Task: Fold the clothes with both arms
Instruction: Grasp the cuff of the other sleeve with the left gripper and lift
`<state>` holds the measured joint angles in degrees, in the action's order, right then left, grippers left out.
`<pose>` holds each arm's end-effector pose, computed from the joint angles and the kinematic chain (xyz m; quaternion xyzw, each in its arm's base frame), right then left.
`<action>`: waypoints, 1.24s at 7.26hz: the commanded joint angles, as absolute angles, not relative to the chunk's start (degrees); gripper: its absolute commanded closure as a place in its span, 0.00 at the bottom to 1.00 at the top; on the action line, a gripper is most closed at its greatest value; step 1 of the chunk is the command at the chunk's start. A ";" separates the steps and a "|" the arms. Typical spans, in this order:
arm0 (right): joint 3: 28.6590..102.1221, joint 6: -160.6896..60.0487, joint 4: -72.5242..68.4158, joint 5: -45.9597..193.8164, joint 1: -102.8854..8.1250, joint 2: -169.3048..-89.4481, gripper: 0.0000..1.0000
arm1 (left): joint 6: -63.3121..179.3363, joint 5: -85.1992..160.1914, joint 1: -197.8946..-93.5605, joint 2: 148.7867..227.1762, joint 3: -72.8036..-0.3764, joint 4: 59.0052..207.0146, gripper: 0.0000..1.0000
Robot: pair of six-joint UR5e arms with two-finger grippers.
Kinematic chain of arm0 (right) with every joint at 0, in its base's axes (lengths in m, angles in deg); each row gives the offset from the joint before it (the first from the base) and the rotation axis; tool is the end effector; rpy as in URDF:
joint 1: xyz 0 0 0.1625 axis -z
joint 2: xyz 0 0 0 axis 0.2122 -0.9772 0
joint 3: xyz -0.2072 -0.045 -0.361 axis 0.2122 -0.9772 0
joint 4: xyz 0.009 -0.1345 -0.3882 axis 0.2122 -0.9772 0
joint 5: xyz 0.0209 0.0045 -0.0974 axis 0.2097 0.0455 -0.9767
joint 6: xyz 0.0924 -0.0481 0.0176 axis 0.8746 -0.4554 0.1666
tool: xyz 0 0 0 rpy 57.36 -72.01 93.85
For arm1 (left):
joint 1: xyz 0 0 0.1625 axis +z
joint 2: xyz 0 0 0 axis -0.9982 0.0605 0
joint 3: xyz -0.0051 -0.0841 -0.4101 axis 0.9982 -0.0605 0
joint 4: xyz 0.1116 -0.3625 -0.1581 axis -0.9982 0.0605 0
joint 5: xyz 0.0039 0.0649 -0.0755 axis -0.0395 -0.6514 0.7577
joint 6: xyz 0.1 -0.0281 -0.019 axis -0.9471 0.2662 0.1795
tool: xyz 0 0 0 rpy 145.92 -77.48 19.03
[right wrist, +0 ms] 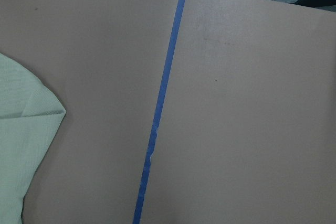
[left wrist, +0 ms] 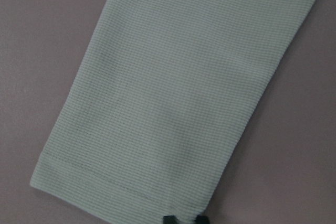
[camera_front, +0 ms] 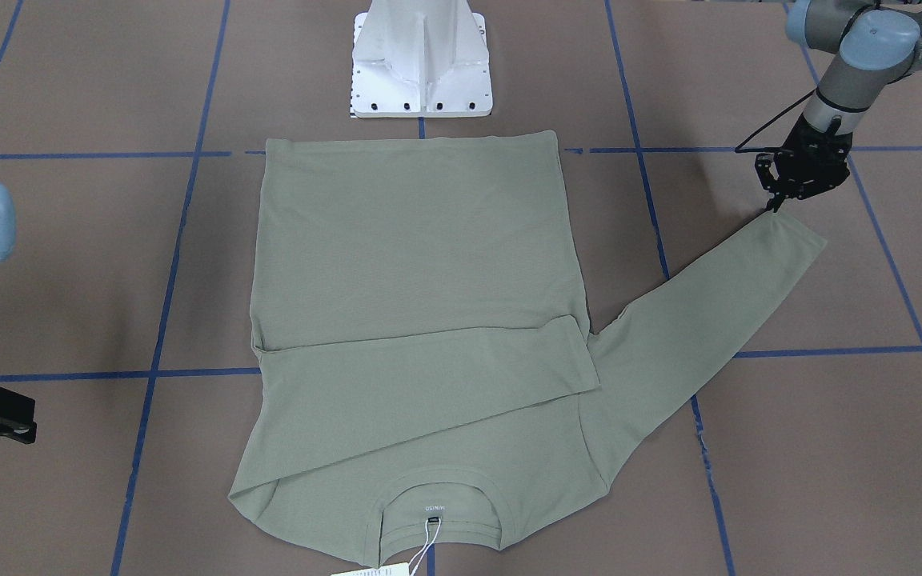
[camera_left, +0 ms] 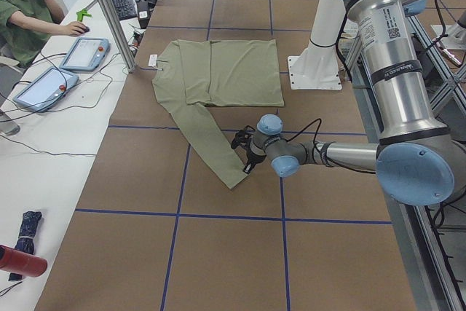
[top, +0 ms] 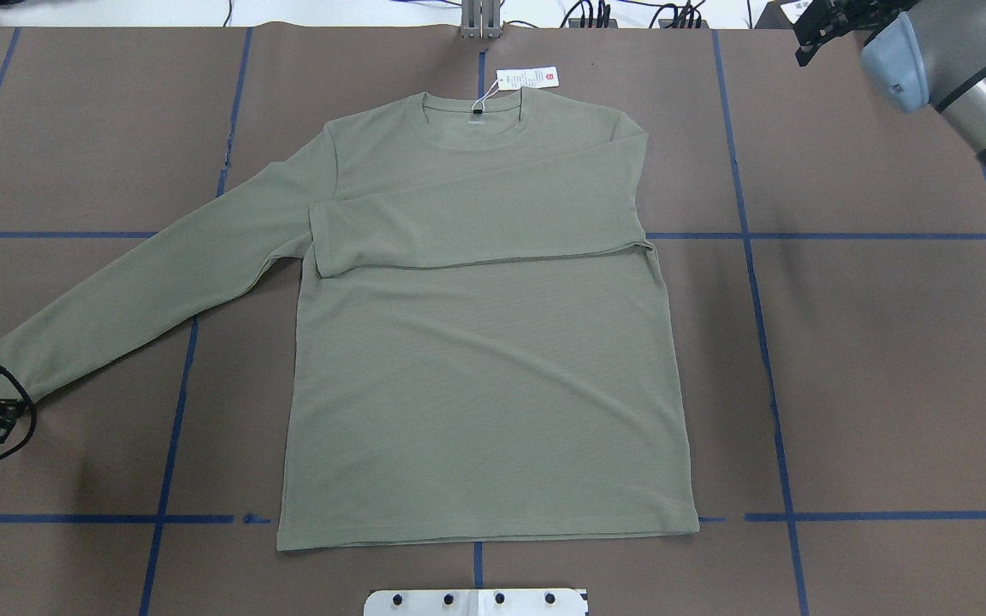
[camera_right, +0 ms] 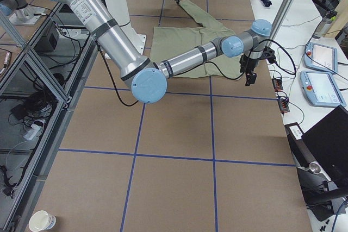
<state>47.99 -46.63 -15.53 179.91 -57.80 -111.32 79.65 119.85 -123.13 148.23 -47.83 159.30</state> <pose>-0.1893 -0.7177 0.3702 0.0684 -0.3729 -0.0661 0.9230 0.2436 -0.3154 0.6122 0.1881 0.3452 0.1813 0.9014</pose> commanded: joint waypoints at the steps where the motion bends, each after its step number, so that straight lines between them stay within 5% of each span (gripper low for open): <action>1: 47.98 -47.48 -15.75 180.02 -57.97 -111.95 0.00 | 79.23 120.63 -123.79 148.26 -49.67 159.03 1.00; 3: 47.81 -53.76 -16.27 180.19 -60.68 -114.31 0.00 | 77.73 122.75 -132.07 150.96 -53.80 158.67 1.00; 5: 47.80 -60.39 -16.71 181.42 -63.93 -117.47 0.00 | 78.96 128.95 -142.91 167.76 -54.68 143.58 1.00; 9: 48.16 -60.49 -19.17 180.99 -65.00 -117.23 0.00 | 92.69 128.55 -142.35 204.17 -47.44 115.36 1.00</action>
<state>48.12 -60.44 -19.03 181.19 -64.66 -117.22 85.15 128.67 -143.15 193.39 -51.82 120.34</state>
